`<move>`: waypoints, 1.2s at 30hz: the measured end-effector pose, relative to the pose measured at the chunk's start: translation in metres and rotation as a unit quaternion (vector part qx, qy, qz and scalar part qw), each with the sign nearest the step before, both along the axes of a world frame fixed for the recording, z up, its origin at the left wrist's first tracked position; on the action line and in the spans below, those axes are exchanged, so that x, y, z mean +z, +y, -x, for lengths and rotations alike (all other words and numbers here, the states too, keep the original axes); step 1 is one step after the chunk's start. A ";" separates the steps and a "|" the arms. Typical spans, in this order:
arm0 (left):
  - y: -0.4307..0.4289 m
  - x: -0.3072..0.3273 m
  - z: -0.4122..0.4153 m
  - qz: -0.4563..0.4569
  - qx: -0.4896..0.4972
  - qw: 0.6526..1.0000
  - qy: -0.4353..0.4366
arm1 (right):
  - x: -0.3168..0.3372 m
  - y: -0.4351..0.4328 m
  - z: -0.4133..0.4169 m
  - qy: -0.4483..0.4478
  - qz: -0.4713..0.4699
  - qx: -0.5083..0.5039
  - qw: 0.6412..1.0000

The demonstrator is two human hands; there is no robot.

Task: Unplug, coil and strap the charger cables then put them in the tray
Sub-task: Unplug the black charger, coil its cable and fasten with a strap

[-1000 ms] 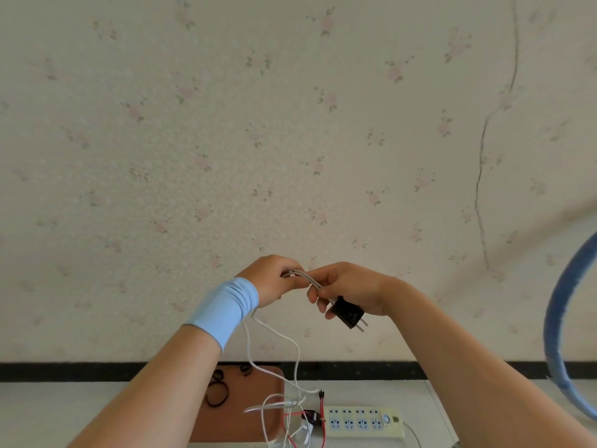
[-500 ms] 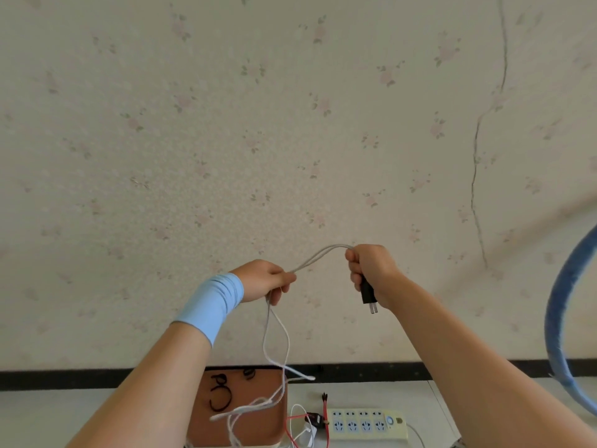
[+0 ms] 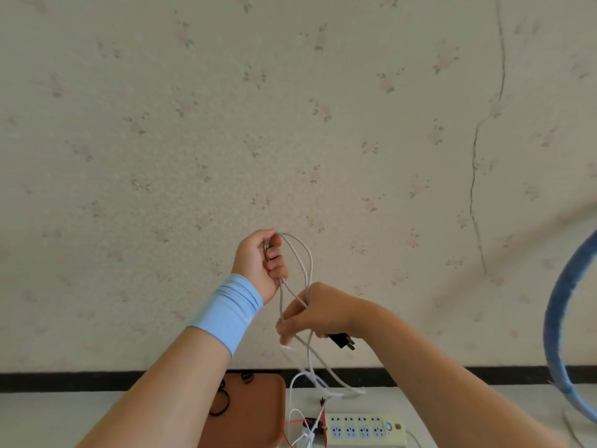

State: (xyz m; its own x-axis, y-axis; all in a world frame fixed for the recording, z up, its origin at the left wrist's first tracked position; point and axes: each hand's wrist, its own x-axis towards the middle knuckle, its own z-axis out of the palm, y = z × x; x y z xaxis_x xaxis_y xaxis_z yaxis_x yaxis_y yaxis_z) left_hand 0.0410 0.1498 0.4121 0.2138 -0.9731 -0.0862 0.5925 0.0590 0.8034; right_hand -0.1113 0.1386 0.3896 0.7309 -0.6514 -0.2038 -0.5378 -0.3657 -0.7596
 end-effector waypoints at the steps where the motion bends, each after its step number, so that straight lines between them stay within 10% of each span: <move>1: 0.000 0.002 0.000 -0.001 0.023 0.999 -0.043 | 0.002 0.002 0.002 0.024 -0.012 0.031 0.999; 9: 0.011 0.008 -0.032 0.065 0.273 0.815 -0.507 | 0.007 -0.005 0.021 0.100 -0.099 0.103 0.985; 18: -0.008 -0.013 -0.025 -0.012 0.391 0.834 -0.390 | 0.013 -0.022 0.032 -0.154 -0.211 -0.114 0.958; 22: 0.000 -0.016 0.004 0.047 0.098 0.886 -0.450 | 0.018 -0.025 0.029 -0.266 -0.269 -0.172 0.909; 25: 0.001 -0.031 0.017 0.015 -0.102 0.782 -0.615 | 0.021 -0.028 0.031 -0.322 -0.293 -0.196 0.879; 36: 0.007 -0.027 0.008 -0.018 -0.169 0.736 -0.655 | 0.017 -0.043 0.040 -0.390 -0.312 -0.283 0.819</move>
State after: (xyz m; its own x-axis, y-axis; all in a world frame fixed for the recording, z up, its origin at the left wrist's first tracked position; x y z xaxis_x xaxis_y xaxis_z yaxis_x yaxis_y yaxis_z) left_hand 0.0328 0.1568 0.3856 -0.1168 -0.9920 -0.0478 -0.7170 0.0509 0.6952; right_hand -0.1510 0.0958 0.4061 0.4135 -0.8781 -0.2406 0.2514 0.3641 -0.8968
